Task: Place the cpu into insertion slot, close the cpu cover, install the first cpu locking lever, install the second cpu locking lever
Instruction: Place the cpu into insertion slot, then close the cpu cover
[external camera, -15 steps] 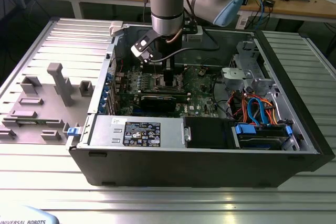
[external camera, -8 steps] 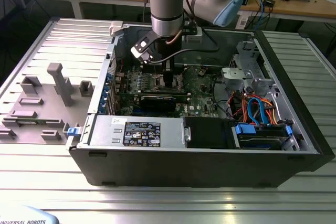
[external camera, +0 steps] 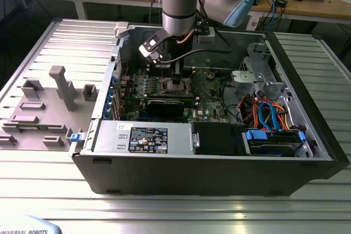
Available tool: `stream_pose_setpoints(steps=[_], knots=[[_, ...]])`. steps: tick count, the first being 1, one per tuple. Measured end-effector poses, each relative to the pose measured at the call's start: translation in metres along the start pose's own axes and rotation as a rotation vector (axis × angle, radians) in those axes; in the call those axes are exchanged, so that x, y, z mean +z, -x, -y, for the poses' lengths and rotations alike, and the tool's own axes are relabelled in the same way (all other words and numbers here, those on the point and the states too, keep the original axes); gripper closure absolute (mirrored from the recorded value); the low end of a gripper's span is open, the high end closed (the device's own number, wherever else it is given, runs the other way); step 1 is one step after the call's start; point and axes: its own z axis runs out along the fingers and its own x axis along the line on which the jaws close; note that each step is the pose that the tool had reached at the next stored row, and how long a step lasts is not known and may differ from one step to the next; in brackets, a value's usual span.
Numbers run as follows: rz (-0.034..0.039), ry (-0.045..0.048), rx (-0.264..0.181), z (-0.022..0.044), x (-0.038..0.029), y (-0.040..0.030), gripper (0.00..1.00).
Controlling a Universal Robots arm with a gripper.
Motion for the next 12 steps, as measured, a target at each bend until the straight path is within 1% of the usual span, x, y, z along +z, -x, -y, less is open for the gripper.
stream_pose_setpoints(steps=[1,3,8,10,12], knots=[[0.0,-0.0038,0.0,-0.0008,0.0,0.0,0.78],[0.0002,-0.0042,0.0,-0.0007,0.0,0.0,0.89],[0.0001,-0.0046,0.0,-0.0008,0.0,0.0,0.89],[0.0001,-0.0073,0.0,-0.0008,0.0,0.0,0.89],[0.0002,-0.0076,0.0,-0.0008,0.0,0.0,0.89]])
